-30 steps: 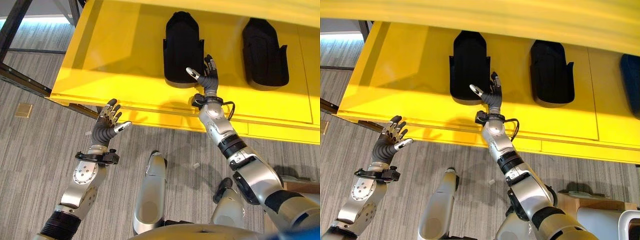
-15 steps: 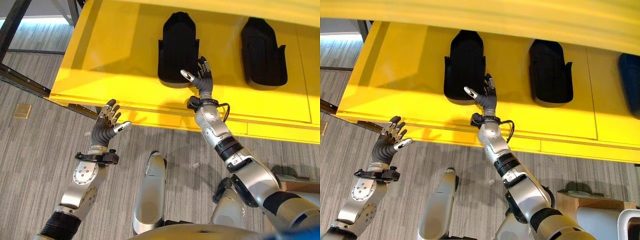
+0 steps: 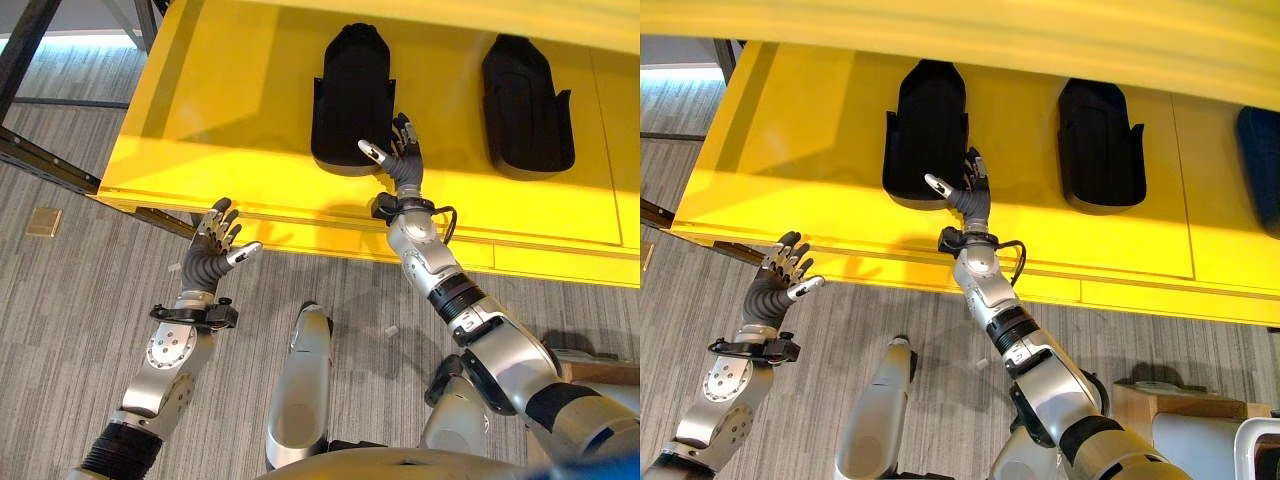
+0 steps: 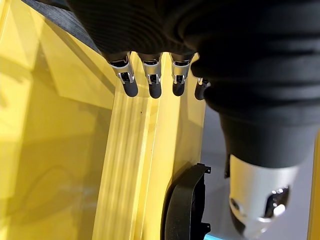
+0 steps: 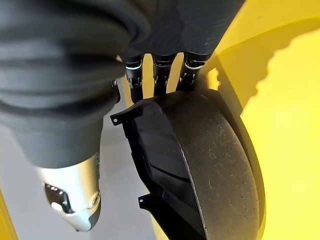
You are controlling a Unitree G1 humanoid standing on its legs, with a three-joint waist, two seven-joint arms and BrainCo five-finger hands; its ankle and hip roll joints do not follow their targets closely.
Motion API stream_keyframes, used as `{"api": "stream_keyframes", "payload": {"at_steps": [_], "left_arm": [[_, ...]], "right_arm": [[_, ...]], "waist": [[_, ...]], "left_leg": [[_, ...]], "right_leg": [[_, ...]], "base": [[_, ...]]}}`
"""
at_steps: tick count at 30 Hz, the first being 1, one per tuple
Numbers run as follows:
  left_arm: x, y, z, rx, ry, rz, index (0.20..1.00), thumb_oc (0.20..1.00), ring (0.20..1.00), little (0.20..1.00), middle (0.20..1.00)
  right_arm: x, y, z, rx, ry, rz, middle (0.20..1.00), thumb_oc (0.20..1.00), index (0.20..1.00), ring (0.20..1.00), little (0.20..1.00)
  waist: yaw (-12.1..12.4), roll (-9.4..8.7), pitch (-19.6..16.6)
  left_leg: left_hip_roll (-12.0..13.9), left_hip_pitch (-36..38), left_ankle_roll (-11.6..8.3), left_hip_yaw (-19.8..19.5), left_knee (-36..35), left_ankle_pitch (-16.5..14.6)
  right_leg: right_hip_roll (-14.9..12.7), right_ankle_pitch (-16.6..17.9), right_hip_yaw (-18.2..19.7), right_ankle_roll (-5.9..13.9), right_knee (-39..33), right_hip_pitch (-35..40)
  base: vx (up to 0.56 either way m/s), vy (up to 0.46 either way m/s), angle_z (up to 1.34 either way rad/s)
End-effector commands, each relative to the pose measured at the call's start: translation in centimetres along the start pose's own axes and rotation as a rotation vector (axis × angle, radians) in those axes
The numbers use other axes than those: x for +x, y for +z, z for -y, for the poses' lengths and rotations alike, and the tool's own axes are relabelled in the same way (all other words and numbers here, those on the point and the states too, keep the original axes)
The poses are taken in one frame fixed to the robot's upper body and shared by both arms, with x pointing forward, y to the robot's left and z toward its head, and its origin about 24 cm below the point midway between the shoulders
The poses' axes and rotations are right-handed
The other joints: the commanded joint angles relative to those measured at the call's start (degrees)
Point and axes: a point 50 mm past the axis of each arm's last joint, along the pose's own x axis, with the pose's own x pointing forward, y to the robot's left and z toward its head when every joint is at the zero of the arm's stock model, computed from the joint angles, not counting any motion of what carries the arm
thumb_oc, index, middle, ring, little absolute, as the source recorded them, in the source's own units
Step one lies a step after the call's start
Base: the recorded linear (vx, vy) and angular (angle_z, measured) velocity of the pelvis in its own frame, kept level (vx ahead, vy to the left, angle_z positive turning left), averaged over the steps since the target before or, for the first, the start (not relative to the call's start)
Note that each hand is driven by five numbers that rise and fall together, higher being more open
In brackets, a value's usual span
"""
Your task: Move parts from the plastic box to the shelf.
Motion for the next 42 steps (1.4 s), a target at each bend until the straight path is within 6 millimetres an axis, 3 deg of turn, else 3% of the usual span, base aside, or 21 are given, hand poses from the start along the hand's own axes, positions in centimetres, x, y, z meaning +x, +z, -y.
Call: {"api": "stream_keyframes", "payload": {"at_steps": [1,8,9,10,12,13,15,16,17,22,24,27,28,33,42], "left_arm": [[0.4,2.7,0.8,-0.017,-0.024,0.172,1.0,1.0,1.0,1.0,1.0],[0.0,2.0,0.6,-0.009,-0.008,0.148,1.0,1.0,1.0,1.0,1.0],[-0.2,2.0,0.6,-0.007,-0.009,0.149,1.0,1.0,1.0,1.0,1.0],[-0.3,2.1,0.6,0.003,-0.012,0.153,1.0,1.0,1.0,1.0,1.0],[-0.4,2.0,0.6,0.007,-0.013,0.154,1.0,1.0,1.0,1.0,1.0],[-0.6,2.2,0.6,0.027,-0.021,0.164,1.0,1.0,1.0,1.0,1.0],[-0.6,2.2,0.6,0.039,-0.024,0.167,1.0,1.0,1.0,1.0,1.0],[-0.7,2.2,0.6,0.06,-0.025,0.171,1.0,1.0,1.0,1.0,1.0],[-0.7,2.4,0.7,0.097,-0.039,0.184,1.0,1.0,1.0,1.0,1.0],[-1.0,3.1,0.3,0.236,-0.045,0.223,1.0,1.0,1.0,1.0,1.0],[-1.6,3.8,-0.3,0.494,-0.092,0.258,1.0,1.0,1.0,1.0,1.0],[-1.7,4.3,-0.6,0.772,-0.124,0.319,1.0,1.0,1.0,1.0,1.0],[-1.7,5.2,-0.5,1.066,-0.236,0.395,1.0,1.0,1.0,1.0,1.0],[-1.9,5.7,-0.2,1.242,-0.351,0.448,1.0,1.0,1.0,1.0,1.0],[-0.7,6.1,0.3,1.345,-0.382,0.506,1.0,1.0,1.0,1.0,1.0]], "right_arm": [[-0.3,0.4,0.0,0.049,-0.007,0.033,1.0,1.0,1.0,1.0,1.0],[-2.8,-0.5,3.9,0.027,-0.049,0.054,1.0,1.0,1.0,1.0,1.0],[-4.0,-0.6,5.3,0.024,-0.059,0.068,1.0,1.0,1.0,1.0,1.0],[-4.3,-0.6,6.0,0.012,-0.07,0.077,1.0,1.0,1.0,1.0,1.0],[-4.7,-0.7,6.6,0.014,-0.086,0.078,1.0,1.0,1.0,1.0,1.0],[-5.3,-0.7,7.8,0.022,-0.124,0.084,1.0,1.0,1.0,1.0,1.0],[-5.6,-0.8,8.2,0.016,-0.126,0.084,1.0,1.0,1.0,1.0,1.0],[-5.9,-0.7,8.5,0.01,-0.131,0.092,1.0,1.0,1.0,1.0,1.0],[-6.8,-0.3,9.4,0.004,-0.123,0.113,1.0,1.0,1.0,1.0,1.0],[-8.9,1.4,11.6,-0.051,-0.082,0.182,1.0,1.0,1.0,1.0,1.0],[-11.5,3.2,13.5,-0.099,-0.007,0.233,1.0,1.0,1.0,1.0,1.0],[-12.7,4.2,14.3,-0.112,0.027,0.256,1.0,1.0,1.0,1.0,1.0],[-13.5,5.0,14.7,-0.112,0.053,0.279,1.0,1.0,1.0,1.0,1.0],[-14.9,6.5,15.3,-0.12,0.099,0.293,1.0,1.0,1.0,1.0,1.0],[-15.1,7.0,15.5,-0.124,0.1,0.301,1.0,1.0,1.0,1.0,1.0]], "waist": [[2.0,0.12,1.7],[0.0,-0.53,1.9],[-0.7,-0.8,1.9],[-1.0,-0.87,1.9],[-1.2,-0.9,1.7],[-1.6,-1.02,1.6],[-1.7,-1.12,1.5],[-1.9,-1.2,1.3],[-2.4,-1.5,1.2],[-3.7,-2.1,0.5],[-4.7,-2.72,-0.1],[-5.2,-3.14,-0.5],[-5.6,-3.34,-0.8],[-6.5,-3.82,-1.8],[-7.9,-4.68,-2.3]], "left_leg": [[1.0,1.7,0.94,2.5,-2.5,2.3],[1.5,1.9,0.83,2.8,-3.0,2.7],[1.7,1.9,0.72,2.8,-3.0,2.7],[1.5,1.4,0.98,2.8,-3.7,4.5],[1.6,1.4,0.94,2.8,-3.8,4.5],[1.8,1.6,0.86,2.9,-3.9,4.6],[1.8,1.7,0.81,2.9,-3.9,4.6],[2.2,2.2,0.5,2.8,-3.3,2.8],[2.1,1.7,0.67,2.9,-4.0,4.7],[2.7,2.0,0.41,3.1,-4.3,4.7],[3.2,2.4,0.07,3.2,-4.7,4.7],[3.4,2.6,-0.22,3.4,-4.7,4.6],[3.8,2.8,-0.46,3.5,-4.8,4.5],[4.1,3.3,-0.81,3.7,-5.2,4.6],[4.5,3.3,-1.17,4.0,-5.4,4.9]], "right_leg": [[0.4,-5.5,3.5,-0.54,14.7,-3.1],[0.5,-5.4,3.8,-0.61,14.6,-3.3],[0.6,-5.6,4.0,-0.65,14.7,-3.5],[0.5,-4.3,3.6,-1.26,14.0,-4.1],[0.5,-4.4,3.6,-1.2,14.0,-4.1],[0.6,-4.3,3.8,-1.12,14.0,-4.1],[0.6,-4.3,3.8,-1.11,14.0,-4.1],[0.8,-5.7,4.1,-0.48,14.6,-3.6],[0.6,-4.3,3.8,-1.06,13.7,-4.0],[0.8,-4.5,4.3,-0.98,13.6,-4.4],[0.8,-4.8,4.5,-0.69,13.3,-4.1],[0.8,-4.9,4.7,-0.44,13.1,-3.9],[0.8,-5.1,4.8,-0.16,13.1,-3.7],[0.7,-5.1,5.4,0.0,13.1,-4.0],[1.3,-5.1,6.5,-0.22,13.0,-4.9]], "base": [[0.0,0.0,0.0],[0.0,-0.003,-0.05],[-0.08,0.01,-0.07],[-0.08,0.007,-0.05],[-0.03,0.007,-0.05],[0.0,0.0,-0.05],[0.04,-0.018,-0.06],[0.01,-0.026,-0.07],[0.0,0.0,0.0],[0.0,-0.004,-0.07],[0.03,-0.029,-0.05],[0.03,-0.017,-0.07],[0.04,-0.024,-0.02],[0.0,0.0,-0.02],[-0.01,-0.004,-0.03]]}}
